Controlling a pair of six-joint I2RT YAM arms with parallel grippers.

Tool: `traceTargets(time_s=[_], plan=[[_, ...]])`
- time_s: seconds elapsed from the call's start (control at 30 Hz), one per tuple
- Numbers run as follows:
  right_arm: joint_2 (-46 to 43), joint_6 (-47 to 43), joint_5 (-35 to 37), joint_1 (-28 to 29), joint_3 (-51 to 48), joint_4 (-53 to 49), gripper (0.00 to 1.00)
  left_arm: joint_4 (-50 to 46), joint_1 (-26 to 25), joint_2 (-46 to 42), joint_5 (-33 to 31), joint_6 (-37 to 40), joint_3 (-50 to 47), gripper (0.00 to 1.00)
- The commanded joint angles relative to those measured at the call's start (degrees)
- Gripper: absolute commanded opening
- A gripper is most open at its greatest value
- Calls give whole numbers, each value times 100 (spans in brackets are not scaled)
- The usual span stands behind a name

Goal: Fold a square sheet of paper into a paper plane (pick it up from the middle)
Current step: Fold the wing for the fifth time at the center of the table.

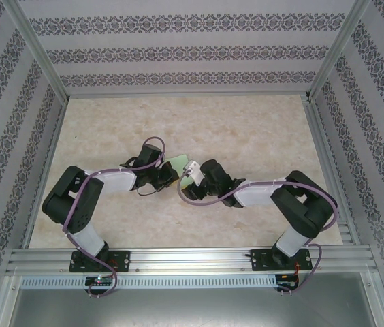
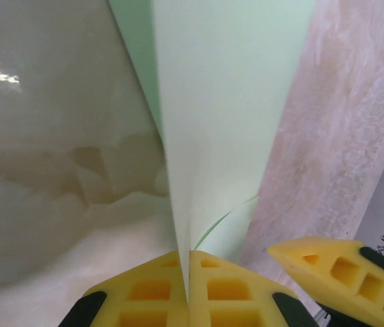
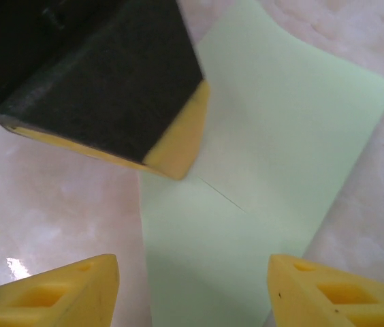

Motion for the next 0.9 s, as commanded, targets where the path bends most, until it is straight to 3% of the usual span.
traceTargets(time_s=[0.0,0.33,0.47,0.87], plan=[[255,-616,254,185,70,645,60,-256,-48,-155,-49,-18,195,4],[679,-966,891,397,9,1257,52,-391,-37,-155,-83,-14,271,4],[771,-1235,1510,541,-35,1468,43,-401,-24,-154,-85,-10,278,4],[939,-1323,1577,595,-5,1478,21,-498,45,-188,-107,-31,315,4]])
